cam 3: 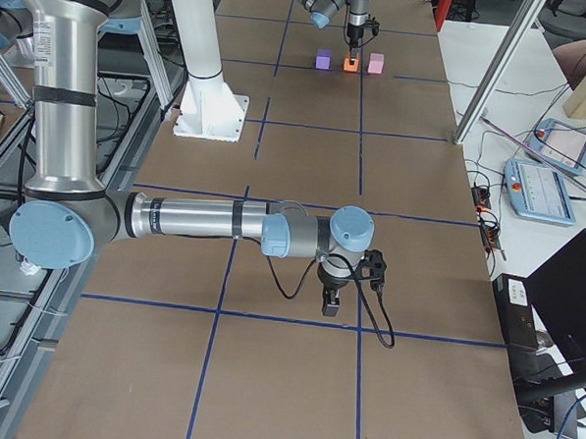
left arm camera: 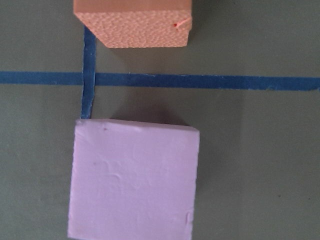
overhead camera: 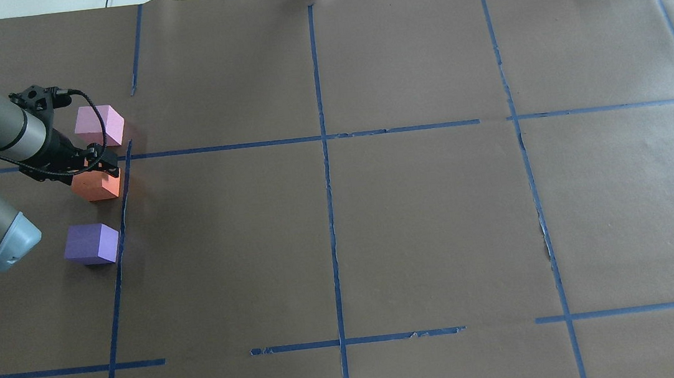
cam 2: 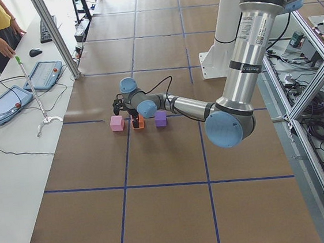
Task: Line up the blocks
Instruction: 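Lower the orange cube between the pink and purple cubes, adjusting position, then open the left gripper and lift it away from the cubes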
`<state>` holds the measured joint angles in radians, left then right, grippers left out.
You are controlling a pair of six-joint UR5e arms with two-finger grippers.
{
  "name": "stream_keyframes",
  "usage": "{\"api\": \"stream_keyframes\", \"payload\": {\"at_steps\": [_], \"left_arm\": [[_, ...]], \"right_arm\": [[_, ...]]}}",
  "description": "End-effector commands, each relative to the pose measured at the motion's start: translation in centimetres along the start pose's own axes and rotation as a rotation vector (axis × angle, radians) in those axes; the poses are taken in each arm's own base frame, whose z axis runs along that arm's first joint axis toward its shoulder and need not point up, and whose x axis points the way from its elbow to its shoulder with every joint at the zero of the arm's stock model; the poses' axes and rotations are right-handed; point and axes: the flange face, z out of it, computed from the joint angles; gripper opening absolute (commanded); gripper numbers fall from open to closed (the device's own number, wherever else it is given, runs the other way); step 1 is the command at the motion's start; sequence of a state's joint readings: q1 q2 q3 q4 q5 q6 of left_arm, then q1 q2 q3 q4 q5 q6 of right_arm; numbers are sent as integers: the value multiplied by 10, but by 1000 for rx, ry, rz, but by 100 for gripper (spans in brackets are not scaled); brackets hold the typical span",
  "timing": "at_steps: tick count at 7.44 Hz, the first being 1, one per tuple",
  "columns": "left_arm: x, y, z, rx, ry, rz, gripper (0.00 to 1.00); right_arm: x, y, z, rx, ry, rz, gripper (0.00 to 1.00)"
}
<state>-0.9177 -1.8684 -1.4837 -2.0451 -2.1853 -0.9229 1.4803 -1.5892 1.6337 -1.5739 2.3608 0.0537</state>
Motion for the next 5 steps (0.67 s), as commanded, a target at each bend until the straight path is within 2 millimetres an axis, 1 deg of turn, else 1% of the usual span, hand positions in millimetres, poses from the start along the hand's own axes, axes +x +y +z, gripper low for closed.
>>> {"api": "stream_keyframes", "payload": {"at_steps": [1,2,3,4,5], "left_arm": [[8,3,-19,22,18,15,100],[12,2,-34,35,24,16,100],[12,4,-53,43,18,3,100],[12,4,-74,58,18,-9,100],[10,-1,-99,87,21,-23,100]], "right_arm": [[0,0,0,-1,0,1,100],[0,0,0,0,0,0,100],[0,0,0,0,0,0,100],[0,0,0,0,0,0,100],[0,0,0,-1,0,1,100]]}}
